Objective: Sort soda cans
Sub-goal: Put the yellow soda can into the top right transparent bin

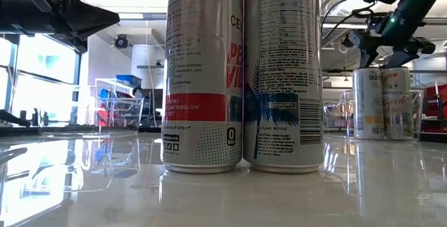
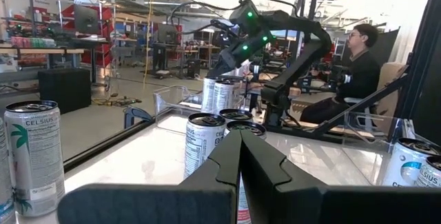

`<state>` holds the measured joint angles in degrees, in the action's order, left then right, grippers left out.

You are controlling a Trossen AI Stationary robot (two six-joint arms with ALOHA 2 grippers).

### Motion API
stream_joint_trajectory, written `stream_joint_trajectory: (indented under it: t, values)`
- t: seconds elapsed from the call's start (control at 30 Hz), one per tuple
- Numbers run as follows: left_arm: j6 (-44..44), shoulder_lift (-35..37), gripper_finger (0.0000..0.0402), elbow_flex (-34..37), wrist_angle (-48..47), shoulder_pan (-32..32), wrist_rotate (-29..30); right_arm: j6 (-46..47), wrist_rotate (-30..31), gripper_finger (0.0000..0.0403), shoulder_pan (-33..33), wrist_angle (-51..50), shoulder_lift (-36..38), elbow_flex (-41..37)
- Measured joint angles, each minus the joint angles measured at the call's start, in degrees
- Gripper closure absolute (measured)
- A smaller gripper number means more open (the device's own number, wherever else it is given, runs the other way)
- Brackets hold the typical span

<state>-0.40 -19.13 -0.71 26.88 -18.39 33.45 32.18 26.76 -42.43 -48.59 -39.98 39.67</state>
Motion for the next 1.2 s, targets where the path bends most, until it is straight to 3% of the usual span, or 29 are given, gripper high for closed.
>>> stream_joint_trajectory:
  t: [0.23,0.53,0.83,0.93,1.03,1.2]
  values:
    - [0.0,0.01,0.0401,0.0,0.04,0.0,0.39,-1.58,-3.27,0.01,3.95,2.56,-0.14,5.55]
    - [-0.38,0.0,0.0401,0.0,0.04,-0.01,0.46,-4.26,-5.52,0.01,19.4,16.28,-2.61,6.4]
    - [-1.19,0.01,0.0401,0.0,0.04,0.0,0.44,-14.79,-5.94,0.01,42.59,35.63,-15.73,6.35]
    - [-2.71,0.01,0.0401,0.0,0.04,0.0,0.38,-18.66,-8.67,0.01,49.37,43.78,-20.6,6.33]
    - [-4.95,0.0,0.0401,0.0,0.09,-0.01,-0.16,-20.66,-10.91,0.01,54.94,51.51,-24.75,6.33]
    - [-9.39,-0.01,0.0401,0.0,1.54,0.0,-0.2,-23.88,-9.07,0.01,60.59,60.29,-29.72,6.33]
